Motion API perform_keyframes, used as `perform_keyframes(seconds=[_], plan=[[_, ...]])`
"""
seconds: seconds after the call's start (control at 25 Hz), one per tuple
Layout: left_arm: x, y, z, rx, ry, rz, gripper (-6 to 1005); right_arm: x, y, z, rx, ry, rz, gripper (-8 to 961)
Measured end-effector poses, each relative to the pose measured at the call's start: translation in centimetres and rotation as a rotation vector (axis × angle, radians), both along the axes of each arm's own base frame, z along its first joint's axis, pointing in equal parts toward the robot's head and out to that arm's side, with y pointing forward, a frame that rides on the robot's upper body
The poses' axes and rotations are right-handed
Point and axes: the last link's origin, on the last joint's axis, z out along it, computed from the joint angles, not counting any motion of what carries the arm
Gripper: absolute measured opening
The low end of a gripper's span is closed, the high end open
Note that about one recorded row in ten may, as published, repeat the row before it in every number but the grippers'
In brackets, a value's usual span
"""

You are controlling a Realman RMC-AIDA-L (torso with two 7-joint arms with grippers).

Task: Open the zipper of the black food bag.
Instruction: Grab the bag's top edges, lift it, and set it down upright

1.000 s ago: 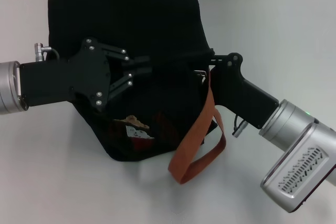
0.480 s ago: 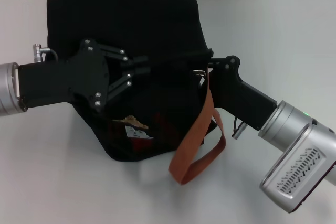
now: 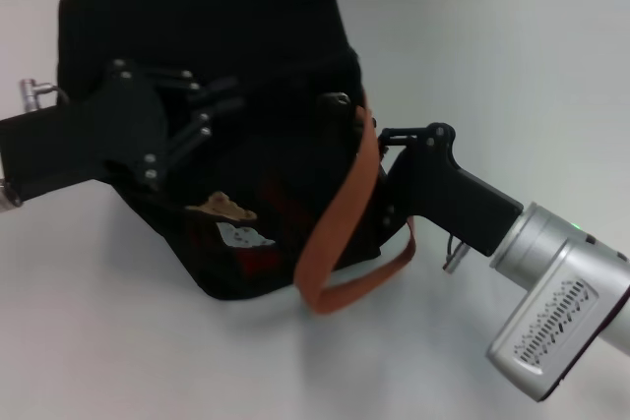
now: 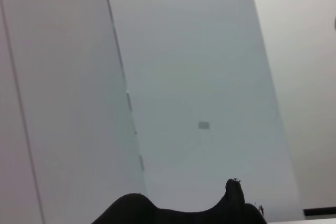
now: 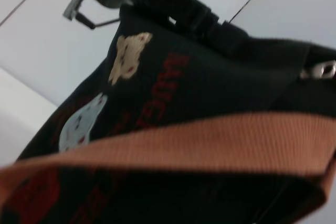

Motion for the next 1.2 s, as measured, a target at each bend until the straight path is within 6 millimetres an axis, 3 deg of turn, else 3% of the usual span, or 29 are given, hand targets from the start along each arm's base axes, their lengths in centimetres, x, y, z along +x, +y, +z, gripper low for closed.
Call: perform_keyframes(seconds=[0.6, 0.92, 1.2], plan=[[-3.2, -1.4, 2.6, 0.15, -0.059, 0.124, 101, 2.3, -1.2, 0.2, 0.005, -0.014, -0.082, 79], [-3.0, -1.6, 2.5, 0.14, -0.07, 0.105, 101, 0.9, 0.9, 2.0, 0.018, 0.176, -0.155, 98], [-2.3, -1.5, 2.4, 0.129, -0.081, 0.075, 100, -0.6, 2.0, 2.4, 0.016, 0.211, -0.111, 114]])
